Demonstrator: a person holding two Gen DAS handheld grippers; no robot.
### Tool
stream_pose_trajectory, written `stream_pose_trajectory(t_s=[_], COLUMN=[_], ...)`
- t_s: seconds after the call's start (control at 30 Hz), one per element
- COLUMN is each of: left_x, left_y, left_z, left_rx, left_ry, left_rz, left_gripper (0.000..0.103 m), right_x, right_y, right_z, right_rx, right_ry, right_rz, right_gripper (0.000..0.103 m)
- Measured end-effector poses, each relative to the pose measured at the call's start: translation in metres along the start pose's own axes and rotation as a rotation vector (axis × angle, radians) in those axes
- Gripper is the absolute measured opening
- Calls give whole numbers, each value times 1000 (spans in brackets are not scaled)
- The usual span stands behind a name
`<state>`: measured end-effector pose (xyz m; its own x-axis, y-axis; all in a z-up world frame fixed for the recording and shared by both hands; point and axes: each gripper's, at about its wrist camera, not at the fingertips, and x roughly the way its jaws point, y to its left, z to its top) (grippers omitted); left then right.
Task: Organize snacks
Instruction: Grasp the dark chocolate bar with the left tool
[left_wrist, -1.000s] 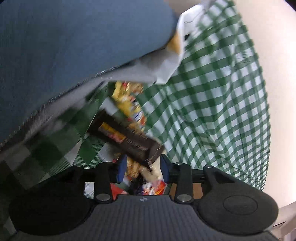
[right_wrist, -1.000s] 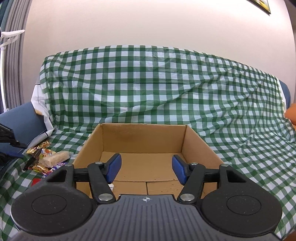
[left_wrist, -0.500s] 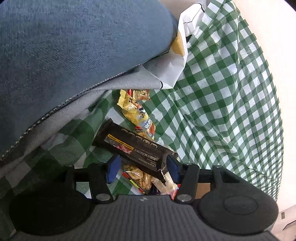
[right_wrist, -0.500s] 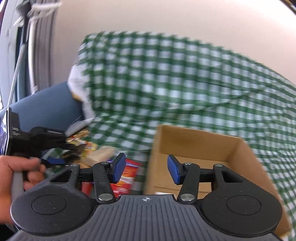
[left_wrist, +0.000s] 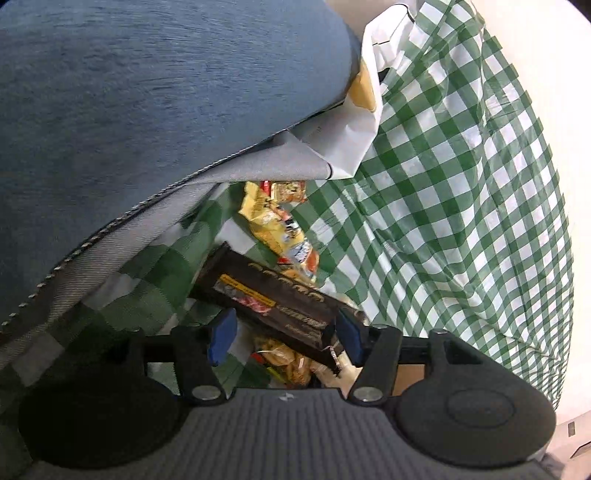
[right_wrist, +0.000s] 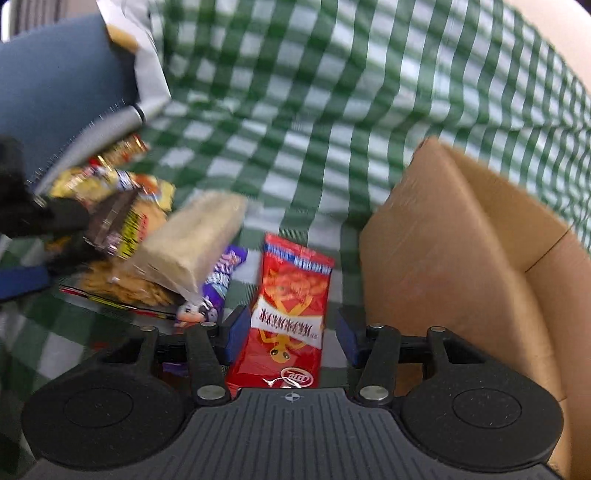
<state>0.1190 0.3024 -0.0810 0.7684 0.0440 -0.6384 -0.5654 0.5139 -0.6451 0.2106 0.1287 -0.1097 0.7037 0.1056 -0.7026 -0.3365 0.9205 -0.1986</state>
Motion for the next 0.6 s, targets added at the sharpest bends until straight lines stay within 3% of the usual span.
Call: stream_pose_trajectory(t_s=[0.07,0.2,0.23,0.27,0.3,0.43,0.6], left_x=[2,11,13,16,17,22,24], left_y=[-4,-10,-11,-13,-15,-19,-20], left_z=[1,3,4,4,5,4,2], left_rx=[6,7,4,4,8,21,57], left_ry=[-9,-13,-11,-10,-13,-16,-28], left_rz=[10,50,56,65,72,95,121], left_gripper=[83,86,89,90,90,90,89], right_x=[9,16,15,16,16,8,-12], right_y=[-1,-4,-5,-7,-7,-5,-12], right_z=[-1,-4,-6,-7,-8,-13,-20], right_rx=[-1,-8,1,2,0,-32,-34], right_ry=[16,42,37,38,36,11,-11], right_rz=[-2,-3,3,8,17,26,85], right_gripper=[61,55,50,35,27,7,4])
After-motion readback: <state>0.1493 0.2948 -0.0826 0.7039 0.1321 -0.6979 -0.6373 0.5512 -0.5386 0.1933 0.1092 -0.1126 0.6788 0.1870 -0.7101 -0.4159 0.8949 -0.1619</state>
